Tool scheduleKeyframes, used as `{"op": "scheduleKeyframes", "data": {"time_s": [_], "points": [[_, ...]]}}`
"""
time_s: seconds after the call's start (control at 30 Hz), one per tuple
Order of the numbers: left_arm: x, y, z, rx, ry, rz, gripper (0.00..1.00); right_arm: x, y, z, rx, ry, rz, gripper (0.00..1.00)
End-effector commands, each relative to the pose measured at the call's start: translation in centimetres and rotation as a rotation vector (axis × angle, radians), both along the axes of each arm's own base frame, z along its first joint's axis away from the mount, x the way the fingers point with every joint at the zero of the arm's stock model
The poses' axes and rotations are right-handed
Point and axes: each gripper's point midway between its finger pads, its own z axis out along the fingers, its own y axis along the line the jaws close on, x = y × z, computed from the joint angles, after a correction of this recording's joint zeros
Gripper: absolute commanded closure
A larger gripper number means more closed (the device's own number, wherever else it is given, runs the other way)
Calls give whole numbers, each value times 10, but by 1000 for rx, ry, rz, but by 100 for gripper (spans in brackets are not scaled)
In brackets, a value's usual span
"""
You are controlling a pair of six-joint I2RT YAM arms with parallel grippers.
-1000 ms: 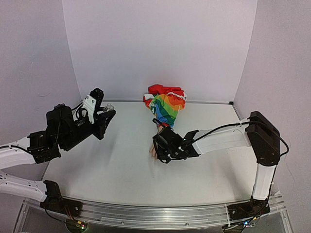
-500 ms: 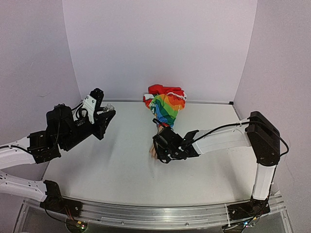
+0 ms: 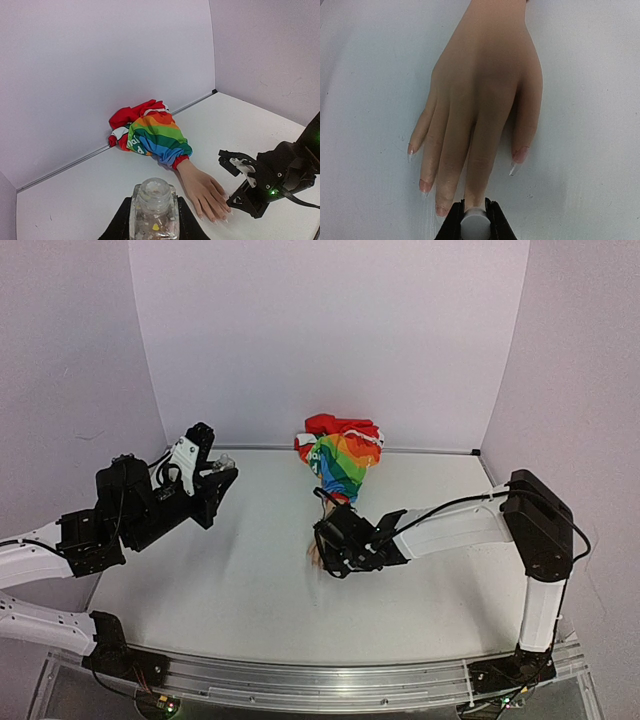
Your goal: Paint the nails
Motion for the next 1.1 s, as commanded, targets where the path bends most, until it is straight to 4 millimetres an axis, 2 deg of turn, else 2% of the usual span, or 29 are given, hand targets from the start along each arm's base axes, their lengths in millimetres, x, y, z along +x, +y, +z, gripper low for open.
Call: {"op": "scheduleKeyframes", "data": {"time_s": [0.0, 0.3, 0.63, 0.87, 1.07], "points": [[0, 6, 18, -41, -30, 10, 100, 3, 0, 0, -2, 7, -17, 100], [0, 6, 18, -42, -30, 10, 100, -4, 5, 1, 4, 11, 4, 100], [0, 6, 17, -43, -26, 8, 100, -15, 10, 19, 27, -16, 27, 100], [-1, 6, 18, -42, -26, 8, 100, -7, 3, 35, 28, -65, -2, 100], [0, 6, 18, -39, -27, 9, 100, 4, 5, 36, 25, -70, -9, 100]]}}
